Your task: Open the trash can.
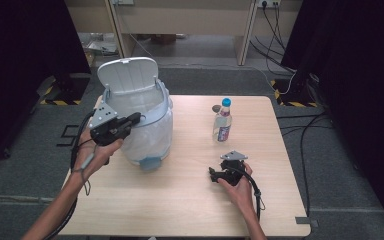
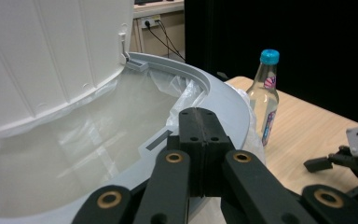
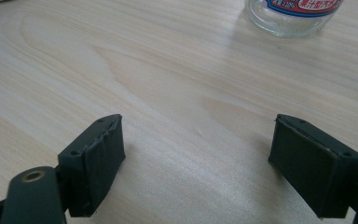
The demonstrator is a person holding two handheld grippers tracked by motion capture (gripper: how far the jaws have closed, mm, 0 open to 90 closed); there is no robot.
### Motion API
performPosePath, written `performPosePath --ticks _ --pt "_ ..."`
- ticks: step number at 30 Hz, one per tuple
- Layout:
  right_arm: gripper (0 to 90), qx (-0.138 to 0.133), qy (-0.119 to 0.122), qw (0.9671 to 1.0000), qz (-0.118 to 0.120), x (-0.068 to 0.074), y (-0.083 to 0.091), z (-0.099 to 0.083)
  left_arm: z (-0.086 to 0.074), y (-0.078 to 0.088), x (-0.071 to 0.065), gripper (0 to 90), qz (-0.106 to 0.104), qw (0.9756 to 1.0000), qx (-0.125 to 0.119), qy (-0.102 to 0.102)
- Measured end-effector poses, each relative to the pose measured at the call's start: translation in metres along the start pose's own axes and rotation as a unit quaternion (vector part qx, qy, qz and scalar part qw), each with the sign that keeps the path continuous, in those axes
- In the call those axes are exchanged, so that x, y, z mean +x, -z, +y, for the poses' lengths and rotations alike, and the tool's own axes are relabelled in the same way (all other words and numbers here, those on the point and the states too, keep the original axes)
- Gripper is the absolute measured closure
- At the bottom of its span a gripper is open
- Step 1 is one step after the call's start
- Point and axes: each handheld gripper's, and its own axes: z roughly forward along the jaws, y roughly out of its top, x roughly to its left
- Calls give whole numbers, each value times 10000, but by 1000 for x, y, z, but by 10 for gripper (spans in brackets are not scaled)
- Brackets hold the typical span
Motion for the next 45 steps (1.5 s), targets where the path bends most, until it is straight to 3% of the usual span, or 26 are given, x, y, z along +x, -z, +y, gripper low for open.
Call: performPosePath --ticks 1,2,4,6,7,8,9,14,15,16,17,20,21,26,27,31,34,40,44,45 --pt "177 0 0 10000 0 0 0 0 0 0 0 894 0 10000 0 0" --pt "173 3 -2 10000 5 0 0 0 2 1 -3 872 32 9998 14 -173" --pt "170 9 2 10000 6 0 0 0 4 0 -5 837 33 9996 -3 -289" --pt "165 3 3 10000 12 0 -1 0 7 1 -11 741 13 9986 183 -486" --pt "164 3 3 10000 13 0 -1 0 10 2 -12 729 -150 9991 188 -342" --pt "164 12 11 10000 16 0 -1 0 10 2 -12 714 -150 9991 188 -342" --pt "163 15 4 10000 17 0 0 0 12 7 -15 688 -267 9994 86 -200" --pt "162 17 7 10000 19 0 -1 0 9 20 -24 548 -369 9993 -104 -14" --pt "161 18 8 10000 20 0 -1 0 5 22 -24 512 -357 9992 -169 39" --pt "161 18 8 10000 22 0 -1 0 -7 26 -23 475 -348 9986 -307 248" --pt "161 18 8 10000 22 0 -1 0 -7 26 -23 468 -348 9986 -307 248" --pt "157 23 11 10000 26 0 -1 1 -31 35 -24 422 -373 9973 -429 469" --pt "157 23 11 10000 26 0 -1 1 -31 35 -24 404 -373 9973 -429 469" --pt "153 32 15 10000 29 0 -1 1 -67 37 -28 313 -514 9970 -335 462" --pt "153 32 15 10000 29 0 -1 1 -67 37 -28 291 -514 9970 -335 462" --pt "152 37 17 10000 23 0 -1 1 -97 27 -26 200 -411 9971 -78 640" --pt "152 34 13 10000 24 0 -1 1 -108 22 -24 160 -429 9965 -65 714" --pt "151 32 5 10000 24 0 -1 1 -137 10 -19 145 -399 9969 13 670" --pt "151 27 5 10000 21 0 -1 1 -166 -1 -14 150 -310 9967 430 616" --pt "151 27 5 10000 21 0 -1 1 -166 -1 -14 154 -310 9967 430 616"
